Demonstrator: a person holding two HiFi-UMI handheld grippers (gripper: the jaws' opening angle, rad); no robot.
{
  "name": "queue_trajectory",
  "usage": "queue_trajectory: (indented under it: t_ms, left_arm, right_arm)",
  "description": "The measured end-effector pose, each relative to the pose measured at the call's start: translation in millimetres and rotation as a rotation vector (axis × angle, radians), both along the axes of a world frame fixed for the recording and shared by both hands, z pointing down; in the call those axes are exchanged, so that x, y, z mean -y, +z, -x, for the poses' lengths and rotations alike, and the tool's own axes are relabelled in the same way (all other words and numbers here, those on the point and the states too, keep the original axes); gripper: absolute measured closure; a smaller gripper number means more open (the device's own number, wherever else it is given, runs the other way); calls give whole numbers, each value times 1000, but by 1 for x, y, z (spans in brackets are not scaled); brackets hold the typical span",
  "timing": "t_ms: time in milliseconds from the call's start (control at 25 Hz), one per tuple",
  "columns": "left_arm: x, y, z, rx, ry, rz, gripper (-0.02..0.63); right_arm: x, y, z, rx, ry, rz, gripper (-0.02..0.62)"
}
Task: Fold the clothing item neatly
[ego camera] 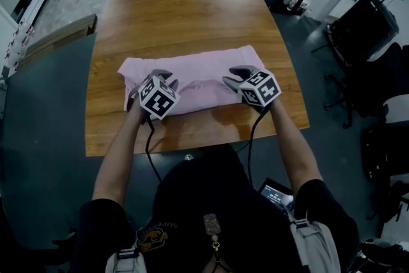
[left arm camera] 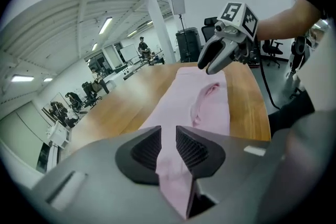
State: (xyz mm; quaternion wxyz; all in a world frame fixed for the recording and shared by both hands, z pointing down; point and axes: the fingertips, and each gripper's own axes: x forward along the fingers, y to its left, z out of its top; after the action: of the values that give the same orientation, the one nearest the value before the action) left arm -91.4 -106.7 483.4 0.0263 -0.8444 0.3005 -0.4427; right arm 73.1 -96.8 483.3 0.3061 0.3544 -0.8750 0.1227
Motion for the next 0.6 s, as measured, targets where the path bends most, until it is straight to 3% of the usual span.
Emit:
queue_trajectory:
  t_ms: [280, 440, 600]
  left_arm:
    - [26, 36, -47, -112, -69, 157, 584]
    - [23, 52, -43, -138, -113, 222, 597]
    - [-11, 74, -45, -190, -124, 358, 598]
  right_arm:
    - [34, 35, 31, 26, 27, 96, 567]
    - [23, 59, 40, -5, -34, 188, 592]
    - [-4, 74, 43, -41, -102, 235, 592]
